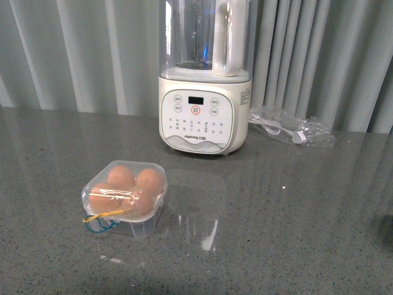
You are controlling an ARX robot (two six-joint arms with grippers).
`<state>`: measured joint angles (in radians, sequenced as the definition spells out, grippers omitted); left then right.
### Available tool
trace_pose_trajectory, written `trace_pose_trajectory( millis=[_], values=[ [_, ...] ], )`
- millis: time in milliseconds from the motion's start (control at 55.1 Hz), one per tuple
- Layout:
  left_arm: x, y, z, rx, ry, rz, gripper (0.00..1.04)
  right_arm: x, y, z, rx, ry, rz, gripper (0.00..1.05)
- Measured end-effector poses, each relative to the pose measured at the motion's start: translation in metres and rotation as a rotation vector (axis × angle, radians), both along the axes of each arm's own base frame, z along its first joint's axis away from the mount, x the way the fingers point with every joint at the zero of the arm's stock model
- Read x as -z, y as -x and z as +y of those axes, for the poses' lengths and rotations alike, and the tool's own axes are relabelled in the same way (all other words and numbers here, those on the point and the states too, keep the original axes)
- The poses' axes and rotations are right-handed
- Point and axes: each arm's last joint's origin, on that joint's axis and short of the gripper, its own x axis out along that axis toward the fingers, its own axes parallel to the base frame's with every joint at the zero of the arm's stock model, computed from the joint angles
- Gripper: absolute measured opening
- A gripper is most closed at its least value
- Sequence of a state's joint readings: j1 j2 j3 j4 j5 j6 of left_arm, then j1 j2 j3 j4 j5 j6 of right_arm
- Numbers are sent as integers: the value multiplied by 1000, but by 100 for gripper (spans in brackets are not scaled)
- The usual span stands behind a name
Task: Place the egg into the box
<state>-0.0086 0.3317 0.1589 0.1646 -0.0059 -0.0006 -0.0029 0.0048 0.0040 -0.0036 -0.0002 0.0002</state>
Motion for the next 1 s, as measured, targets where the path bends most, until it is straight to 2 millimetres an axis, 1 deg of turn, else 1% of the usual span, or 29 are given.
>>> trace_pose_trajectory(
  millis=[145, 545, 636, 999],
  values=[
    [11, 3, 1, -5, 1, -1, 4, 0, 0, 0, -1, 0, 0, 97],
    [26, 10, 1, -4, 1, -10, 4, 0, 0, 0, 0, 0, 0, 97],
    [33, 18, 1, -4, 1, 22, 4, 0, 0, 0, 0, 0, 0, 97],
    [33, 23, 1, -2, 1, -31, 4, 0, 0, 0, 0, 0, 0, 97]
  ],
)
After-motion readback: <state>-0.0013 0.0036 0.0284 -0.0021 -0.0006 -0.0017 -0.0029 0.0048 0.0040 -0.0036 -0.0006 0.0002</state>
